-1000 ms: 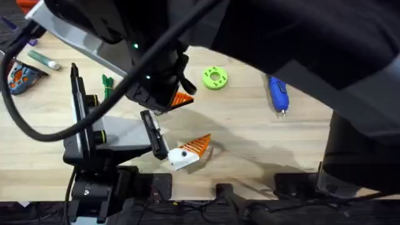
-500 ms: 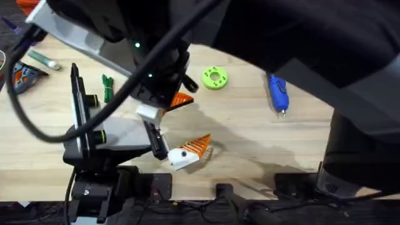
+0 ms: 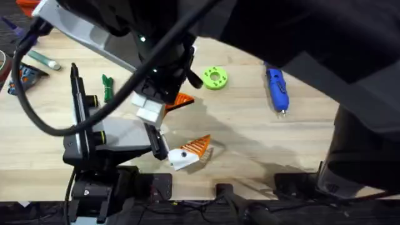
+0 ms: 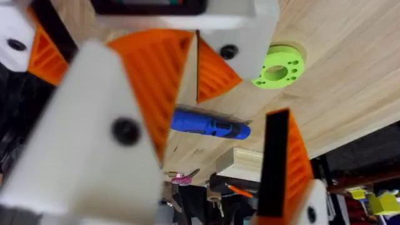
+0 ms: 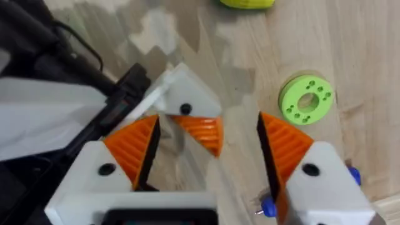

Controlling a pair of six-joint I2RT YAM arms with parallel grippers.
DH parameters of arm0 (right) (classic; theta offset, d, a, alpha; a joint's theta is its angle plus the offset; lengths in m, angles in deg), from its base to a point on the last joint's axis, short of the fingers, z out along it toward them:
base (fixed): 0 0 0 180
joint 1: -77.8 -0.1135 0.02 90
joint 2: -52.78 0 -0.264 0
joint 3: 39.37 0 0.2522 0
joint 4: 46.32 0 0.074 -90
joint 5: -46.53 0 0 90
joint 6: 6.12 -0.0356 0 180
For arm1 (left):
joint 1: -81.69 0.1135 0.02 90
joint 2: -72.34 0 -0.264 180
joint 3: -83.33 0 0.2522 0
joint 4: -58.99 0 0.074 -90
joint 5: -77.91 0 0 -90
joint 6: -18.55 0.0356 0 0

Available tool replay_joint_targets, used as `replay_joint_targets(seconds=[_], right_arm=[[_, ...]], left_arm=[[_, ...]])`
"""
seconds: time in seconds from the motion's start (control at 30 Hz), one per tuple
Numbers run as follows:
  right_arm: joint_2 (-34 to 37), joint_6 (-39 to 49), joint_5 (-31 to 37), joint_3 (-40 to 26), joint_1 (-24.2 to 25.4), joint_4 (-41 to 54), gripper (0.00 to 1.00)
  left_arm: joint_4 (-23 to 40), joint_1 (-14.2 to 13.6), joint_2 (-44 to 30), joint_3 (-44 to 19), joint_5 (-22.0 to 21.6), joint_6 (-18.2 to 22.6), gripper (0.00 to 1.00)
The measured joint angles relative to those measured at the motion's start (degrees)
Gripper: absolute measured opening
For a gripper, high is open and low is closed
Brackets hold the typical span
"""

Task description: Pick up the gripper from the table and insert it into the empty holder that is missing its gripper. Then pick up a screw, insert it into the mounting hole, and use the screwdriver to tighten it. Finally, clean up the table by picking up the vegetable and placing it into the bucket.

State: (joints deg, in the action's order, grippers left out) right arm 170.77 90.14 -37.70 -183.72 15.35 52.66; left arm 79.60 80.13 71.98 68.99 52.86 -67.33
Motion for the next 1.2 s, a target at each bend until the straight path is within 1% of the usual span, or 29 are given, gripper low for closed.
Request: replay_joint_targets(seconds=[0.13, 0.27, 0.47, 0.6, 0.77, 0.93, 1.07, 1.2], right_arm=[[-2.04, -0.02, -0.94, 0.51, -0.40, 0.08, 0.898], [-6.01, -1.90, -0.70, 0.68, 0.41, 0.15, 0.899], [-11.37, -7.47, 1.59, 0.68, 6.07, 1.55, 0.901], [-11.87, -10.41, 2.21, 0.68, 10.00, 3.84, 0.901], [-11.75, -13.58, 3.06, 1.35, 13.97, 4.25, 0.901], [-11.80, -18.00, 5.28, 6.62, 18.58, 4.21, 0.902], [-12.65, -21.52, 5.80, 11.86, 22.67, 3.99, 0.901], [-14.26, -24.00, 6.07, 15.31, 27.17, 3.93, 0.903]], left_arm=[[0.00, -0.02, 0.00, 0.00, 0.00, 0.20, 0.987], [0.00, -0.02, 0.00, 0.00, 0.00, 0.20, 0.986], [0.00, -0.02, 0.00, 0.00, 0.00, 0.21, 0.986], [-0.02, -0.02, 0.00, 0.00, 0.00, 0.22, 0.988], [-0.02, -0.02, 0.00, 0.00, 0.00, 0.22, 0.986], [0.00, -0.01, 0.00, 0.00, 0.00, 0.22, 0.986], [0.00, -0.02, 0.00, 0.00, 0.00, 0.22, 0.986], [0.00, -0.02, 0.00, 0.00, 0.00, 0.22, 0.987]])
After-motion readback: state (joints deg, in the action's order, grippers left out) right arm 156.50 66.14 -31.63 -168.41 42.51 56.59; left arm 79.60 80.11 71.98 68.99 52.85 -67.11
